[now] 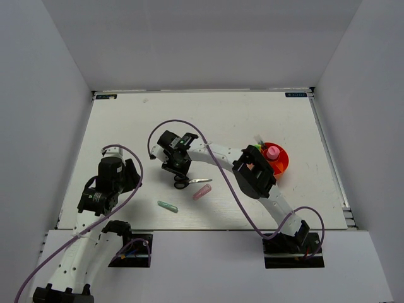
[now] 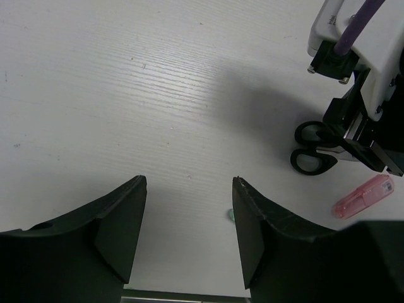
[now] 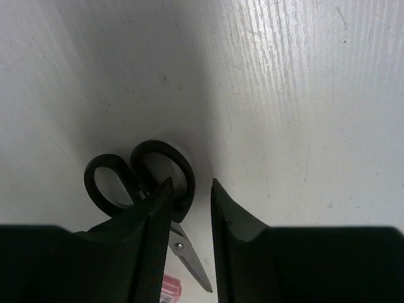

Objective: Sort the stationery into containers
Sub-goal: Pick up the scissors from the center of the board.

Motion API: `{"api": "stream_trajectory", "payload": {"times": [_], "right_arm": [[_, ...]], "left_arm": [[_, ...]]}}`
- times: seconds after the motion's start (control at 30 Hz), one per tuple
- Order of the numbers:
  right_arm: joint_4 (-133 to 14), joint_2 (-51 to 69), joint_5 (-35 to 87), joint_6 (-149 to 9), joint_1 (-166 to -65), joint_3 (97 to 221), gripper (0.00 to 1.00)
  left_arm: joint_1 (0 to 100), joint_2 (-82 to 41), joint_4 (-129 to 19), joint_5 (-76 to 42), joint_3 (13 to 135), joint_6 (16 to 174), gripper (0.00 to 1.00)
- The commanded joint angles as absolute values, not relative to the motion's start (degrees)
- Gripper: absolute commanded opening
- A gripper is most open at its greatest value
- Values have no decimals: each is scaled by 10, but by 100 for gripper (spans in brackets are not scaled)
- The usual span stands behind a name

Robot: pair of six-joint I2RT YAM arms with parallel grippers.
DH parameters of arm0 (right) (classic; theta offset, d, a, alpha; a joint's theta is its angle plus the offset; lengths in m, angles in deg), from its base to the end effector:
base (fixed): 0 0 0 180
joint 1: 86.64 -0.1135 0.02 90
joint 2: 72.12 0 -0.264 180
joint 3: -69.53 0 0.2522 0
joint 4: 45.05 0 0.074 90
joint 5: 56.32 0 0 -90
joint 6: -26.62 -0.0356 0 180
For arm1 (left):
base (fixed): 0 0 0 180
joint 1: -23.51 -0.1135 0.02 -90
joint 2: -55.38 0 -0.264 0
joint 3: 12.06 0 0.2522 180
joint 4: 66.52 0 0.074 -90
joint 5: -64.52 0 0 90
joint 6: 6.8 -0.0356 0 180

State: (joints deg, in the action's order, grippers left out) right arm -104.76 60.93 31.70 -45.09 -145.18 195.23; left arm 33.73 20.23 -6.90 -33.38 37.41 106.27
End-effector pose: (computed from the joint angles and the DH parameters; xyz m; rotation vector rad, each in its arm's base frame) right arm 0.2563 0.4212 0.1732 -1.7273 2.1625 0.2381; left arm 0.1242 -0.0174 0.2502 -0.3299 2.3319 -0.1215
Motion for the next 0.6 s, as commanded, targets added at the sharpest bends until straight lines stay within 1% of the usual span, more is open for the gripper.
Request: {"api": "stream_trajectory", "payload": {"times": [0.0, 0.1, 0.13, 0.2, 0.23, 0.27, 0.3, 0.33, 0.37, 0.4, 0.43, 0.47, 0.5, 0.53, 0.57], "right_arm": [[-1036, 596, 318, -454, -1451, 1955, 34], [-1038, 572, 310, -461, -1454, 1951, 36], [-1045, 556, 298, -463, -1453, 1954, 36], [-1049, 530, 294, -469, -1452, 1955, 36], [-1050, 511, 297, -471, -1451, 1951, 36], [-1050, 491, 300, -471, -1451, 1949, 36], [-1049, 480, 316, -472, -1453, 1945, 36], [-1036, 446, 334, -476, -1449, 1919, 36], [-1031, 433, 362, -476, -1449, 1905, 33], [-1012, 421, 397, -482, -1447, 1869, 15], [-981, 370, 413, -490, -1442, 1848, 3], [-968, 352, 470, -495, -1439, 1806, 0], [-940, 335, 485, -508, -1434, 1760, 0], [-910, 276, 497, -517, -1426, 1717, 0], [-897, 257, 517, -525, -1425, 1678, 0]], "left_arm": [[334, 204, -75, -323, 374, 1056, 67], [334, 203, -85, -302, 371, 1047, 67], [334, 202, -90, -281, 370, 1046, 65], [334, 194, -101, -256, 366, 1035, 60], [334, 180, -116, -221, 364, 1026, 50], [334, 170, -128, -205, 367, 1026, 50], [334, 145, -136, -165, 370, 1023, 27], [334, 130, -146, -127, 374, 1022, 16], [334, 98, -147, -93, 396, 1024, 8], [339, 65, -149, -84, 403, 1033, 0], [344, 50, -150, -82, 410, 1035, 0], [350, 9, -151, -83, 433, 1038, 0], [375, -5, -154, -87, 439, 1039, 6], [384, -18, -159, -106, 453, 1038, 16], [399, -57, -163, -111, 463, 1041, 22]]}}
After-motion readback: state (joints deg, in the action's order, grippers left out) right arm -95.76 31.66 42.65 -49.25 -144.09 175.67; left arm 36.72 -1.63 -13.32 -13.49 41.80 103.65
